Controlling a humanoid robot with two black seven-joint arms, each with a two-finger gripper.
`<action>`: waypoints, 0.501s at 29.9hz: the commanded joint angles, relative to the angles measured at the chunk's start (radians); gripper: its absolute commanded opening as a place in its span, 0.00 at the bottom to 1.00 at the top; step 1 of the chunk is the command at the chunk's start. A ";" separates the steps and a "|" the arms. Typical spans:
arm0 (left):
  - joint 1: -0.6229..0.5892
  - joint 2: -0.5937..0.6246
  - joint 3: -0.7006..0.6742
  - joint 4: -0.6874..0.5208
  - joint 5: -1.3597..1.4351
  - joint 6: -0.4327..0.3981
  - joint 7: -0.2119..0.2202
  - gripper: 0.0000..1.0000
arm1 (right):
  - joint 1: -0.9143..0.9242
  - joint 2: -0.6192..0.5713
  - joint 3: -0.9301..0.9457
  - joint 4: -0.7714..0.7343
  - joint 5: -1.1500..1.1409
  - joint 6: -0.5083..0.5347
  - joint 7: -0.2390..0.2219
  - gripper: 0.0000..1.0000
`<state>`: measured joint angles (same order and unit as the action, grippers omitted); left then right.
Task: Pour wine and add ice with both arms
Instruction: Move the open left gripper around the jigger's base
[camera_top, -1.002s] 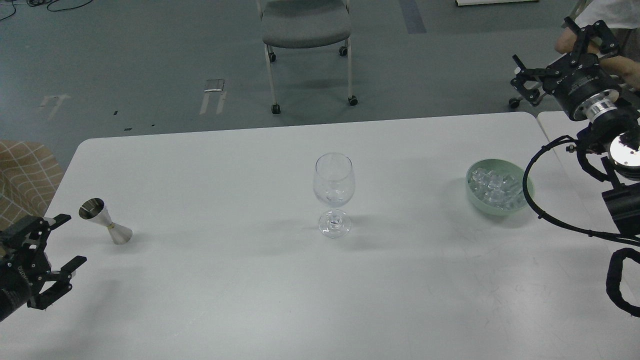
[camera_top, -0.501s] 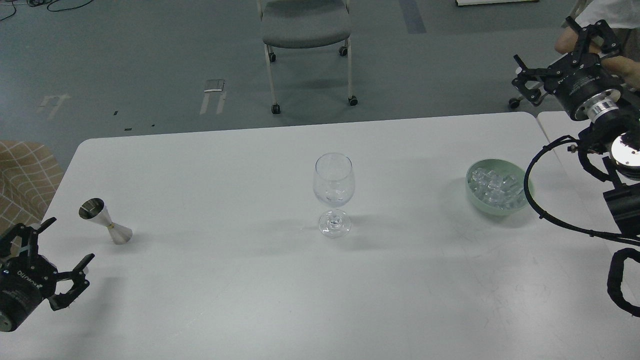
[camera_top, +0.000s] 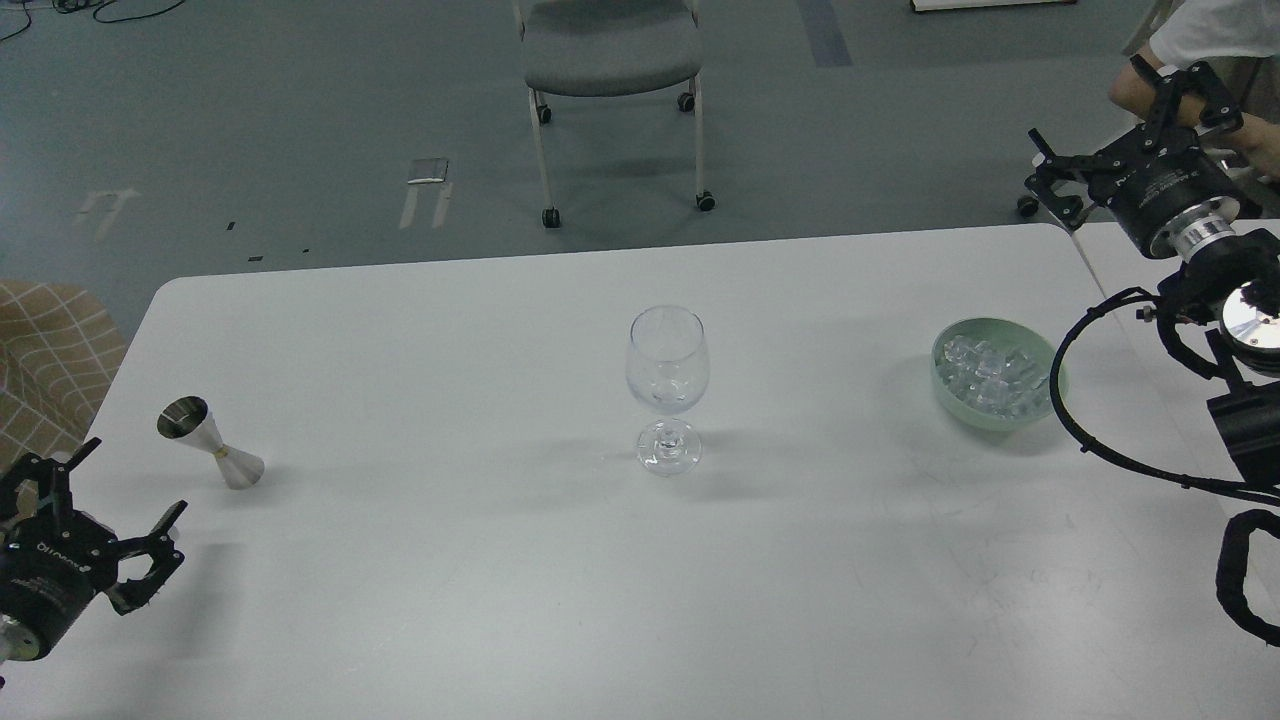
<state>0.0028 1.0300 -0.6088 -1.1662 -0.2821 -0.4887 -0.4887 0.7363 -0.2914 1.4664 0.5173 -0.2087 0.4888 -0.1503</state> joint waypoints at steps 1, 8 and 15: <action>-0.007 -0.022 -0.025 -0.003 -0.002 0.000 0.000 0.97 | 0.000 0.001 -0.001 0.000 -0.001 0.000 0.000 1.00; -0.004 -0.036 -0.045 0.002 0.003 0.000 0.000 0.97 | -0.003 0.001 -0.003 -0.003 -0.001 0.000 0.000 1.00; 0.008 -0.027 -0.023 -0.007 0.011 0.000 0.000 0.97 | -0.008 0.001 -0.003 -0.003 -0.001 0.000 0.000 1.00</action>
<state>0.0055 0.9951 -0.6426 -1.1658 -0.2714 -0.4887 -0.4887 0.7288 -0.2899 1.4634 0.5138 -0.2101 0.4887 -0.1503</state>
